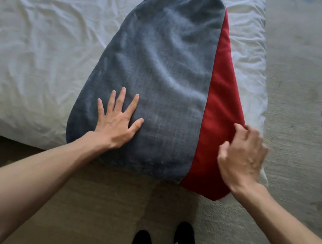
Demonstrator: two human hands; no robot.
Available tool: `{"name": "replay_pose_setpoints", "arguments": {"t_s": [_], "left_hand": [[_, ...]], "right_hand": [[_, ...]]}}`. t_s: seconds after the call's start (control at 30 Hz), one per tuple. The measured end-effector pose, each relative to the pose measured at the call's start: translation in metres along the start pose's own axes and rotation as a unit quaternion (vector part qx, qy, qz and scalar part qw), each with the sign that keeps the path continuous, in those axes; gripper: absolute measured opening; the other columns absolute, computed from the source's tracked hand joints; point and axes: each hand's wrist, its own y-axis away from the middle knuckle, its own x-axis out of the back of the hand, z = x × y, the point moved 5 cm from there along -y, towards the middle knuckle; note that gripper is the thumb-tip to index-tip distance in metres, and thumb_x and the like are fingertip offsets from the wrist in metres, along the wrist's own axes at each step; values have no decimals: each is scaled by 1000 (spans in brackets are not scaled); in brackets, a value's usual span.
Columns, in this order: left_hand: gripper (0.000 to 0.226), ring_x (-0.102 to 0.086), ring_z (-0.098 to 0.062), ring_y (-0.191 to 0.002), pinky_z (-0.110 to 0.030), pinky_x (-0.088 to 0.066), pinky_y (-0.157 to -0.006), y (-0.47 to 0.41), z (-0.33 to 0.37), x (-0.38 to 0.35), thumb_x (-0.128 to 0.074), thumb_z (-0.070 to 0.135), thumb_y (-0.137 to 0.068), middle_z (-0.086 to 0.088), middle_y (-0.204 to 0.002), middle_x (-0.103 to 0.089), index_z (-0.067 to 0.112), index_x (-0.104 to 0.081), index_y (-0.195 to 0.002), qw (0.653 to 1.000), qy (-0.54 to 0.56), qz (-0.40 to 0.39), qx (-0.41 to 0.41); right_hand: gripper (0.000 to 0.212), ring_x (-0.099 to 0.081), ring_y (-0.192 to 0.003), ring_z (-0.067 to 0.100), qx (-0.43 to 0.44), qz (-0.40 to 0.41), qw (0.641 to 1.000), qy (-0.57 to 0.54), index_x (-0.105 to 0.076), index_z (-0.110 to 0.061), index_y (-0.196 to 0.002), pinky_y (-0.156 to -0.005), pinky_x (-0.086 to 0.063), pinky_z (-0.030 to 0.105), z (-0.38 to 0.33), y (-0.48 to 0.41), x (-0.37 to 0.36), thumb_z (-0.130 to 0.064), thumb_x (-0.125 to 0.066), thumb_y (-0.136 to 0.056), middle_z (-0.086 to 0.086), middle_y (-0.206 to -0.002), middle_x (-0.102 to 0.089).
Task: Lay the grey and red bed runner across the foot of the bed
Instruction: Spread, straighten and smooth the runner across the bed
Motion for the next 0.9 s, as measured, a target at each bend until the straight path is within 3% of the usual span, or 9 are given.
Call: {"name": "replay_pose_setpoints", "arguments": {"t_s": [0.07,0.13,0.2,0.3,0.43,0.63,0.8,0.9], "left_hand": [[76,26,-25,-141,-61,16,-107,-6,-6,-2,-13,74,-81,-2,-155,25,42,16,-144,1000,9,-19,11],[78,31,-24,-139,-61,19,-105,-7,-8,-6,-7,79,-78,-1,-154,29,44,24,-140,999,10,-36,7],[77,33,-24,-138,-61,21,-104,-6,-9,-9,-2,80,-75,-1,-153,30,45,29,-136,999,7,-41,2],[77,33,-24,-138,-62,21,-105,-5,-8,-12,1,80,-74,-2,-154,30,45,30,-135,999,5,-40,7],[76,31,-25,-139,-62,20,-105,-5,-6,-12,0,80,-76,-2,-155,27,44,27,-138,1000,1,-30,6],[75,22,-28,-142,-63,14,-109,-8,11,-2,-18,71,-85,-5,-156,21,39,10,-147,1000,9,10,0],[79,26,-27,-141,-62,17,-105,-39,81,4,-11,75,-79,-1,-155,26,39,9,-147,998,61,0,-3],[76,30,-29,-139,-64,21,-102,-66,123,5,-14,75,-80,0,-154,28,45,13,-144,989,133,-37,45]], "right_hand": [[58,-36,-131,37,109,-48,993,15,-44,-6,-135,-104,-29,48,-20,3,-12,-25,-59,-82,22,-142,-37],[68,-15,-143,34,173,-114,977,44,-28,-8,-145,-114,-18,46,-32,6,-29,-38,-50,-88,22,-154,-16],[75,7,-146,30,187,-172,965,68,-5,-12,-150,-118,-1,44,-33,10,-46,-50,-35,-93,19,-157,5],[77,24,-142,26,185,-210,955,102,17,-16,-147,-117,10,43,-25,14,-61,-58,-17,-92,16,-155,21],[78,26,-141,25,180,-221,954,96,18,-16,-147,-115,14,42,-25,12,-62,-59,-17,-92,16,-155,22],[77,28,-140,25,174,-253,949,71,20,-16,-147,-114,17,42,-30,11,-58,-56,-20,-94,15,-153,27],[77,31,-139,25,165,-296,939,48,19,-17,-147,-112,20,41,-31,6,-56,-53,-25,-96,14,-152,31],[76,27,-141,27,170,-305,937,32,15,-15,-148,-112,18,41,-32,4,-52,-51,-27,-96,15,-154,26]]}}
